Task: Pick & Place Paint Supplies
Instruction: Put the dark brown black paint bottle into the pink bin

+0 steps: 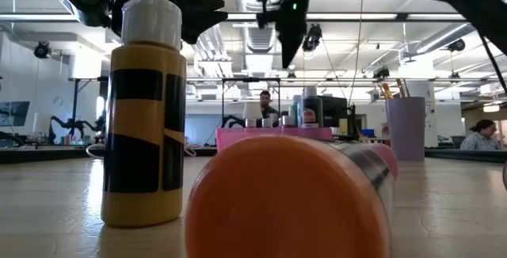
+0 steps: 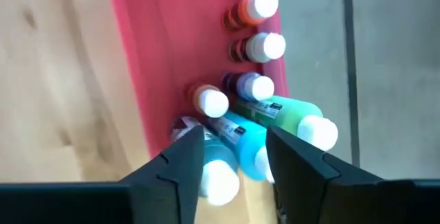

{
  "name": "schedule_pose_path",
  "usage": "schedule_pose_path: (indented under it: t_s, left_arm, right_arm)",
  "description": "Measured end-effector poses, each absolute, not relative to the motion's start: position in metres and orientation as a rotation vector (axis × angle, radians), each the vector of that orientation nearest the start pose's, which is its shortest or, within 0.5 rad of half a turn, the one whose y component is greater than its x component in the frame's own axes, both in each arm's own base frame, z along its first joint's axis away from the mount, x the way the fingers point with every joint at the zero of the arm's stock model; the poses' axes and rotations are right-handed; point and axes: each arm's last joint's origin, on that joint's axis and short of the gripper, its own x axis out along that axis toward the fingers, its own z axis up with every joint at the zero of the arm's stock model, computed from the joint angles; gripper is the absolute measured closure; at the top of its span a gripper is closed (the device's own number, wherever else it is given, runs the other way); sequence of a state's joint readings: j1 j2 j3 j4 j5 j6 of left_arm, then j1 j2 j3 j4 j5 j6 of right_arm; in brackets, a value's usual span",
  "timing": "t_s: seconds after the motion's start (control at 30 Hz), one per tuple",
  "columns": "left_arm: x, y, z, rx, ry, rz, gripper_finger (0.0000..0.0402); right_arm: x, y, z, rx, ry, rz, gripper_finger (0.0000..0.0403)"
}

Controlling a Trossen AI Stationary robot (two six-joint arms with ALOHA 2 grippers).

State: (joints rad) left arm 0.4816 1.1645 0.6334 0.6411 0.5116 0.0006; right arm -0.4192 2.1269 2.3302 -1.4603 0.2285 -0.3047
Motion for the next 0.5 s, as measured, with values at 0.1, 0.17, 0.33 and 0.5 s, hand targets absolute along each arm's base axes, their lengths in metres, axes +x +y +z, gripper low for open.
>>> schedule_pose_path:
  t_s: [0.1,0.17,0.33,0.5]
  left_arm:
    - [0.228,0.103,0.284,0.054,-0.099,-0.03,0.0188]
    - [0.228,0.103,0.284,0.053,-0.099,-0.03,0.0188]
    - [0.228,0.103,0.284,0.039,-0.099,-0.031,0.0188]
    - [0.228,0.103,0.284,0.019,-0.098,-0.032,0.0188]
  right_arm:
    - [0.373,-0.158,0.363,-0.12,1.284,-0.377,0.0267]
    - [0.371,-0.145,0.372,-0.12,1.253,-0.376,0.028]
    - [0.369,-0.112,0.388,-0.121,1.194,-0.35,0.0315]
    - [0.366,-0.074,0.395,-0.135,1.202,-0.29,0.0348]
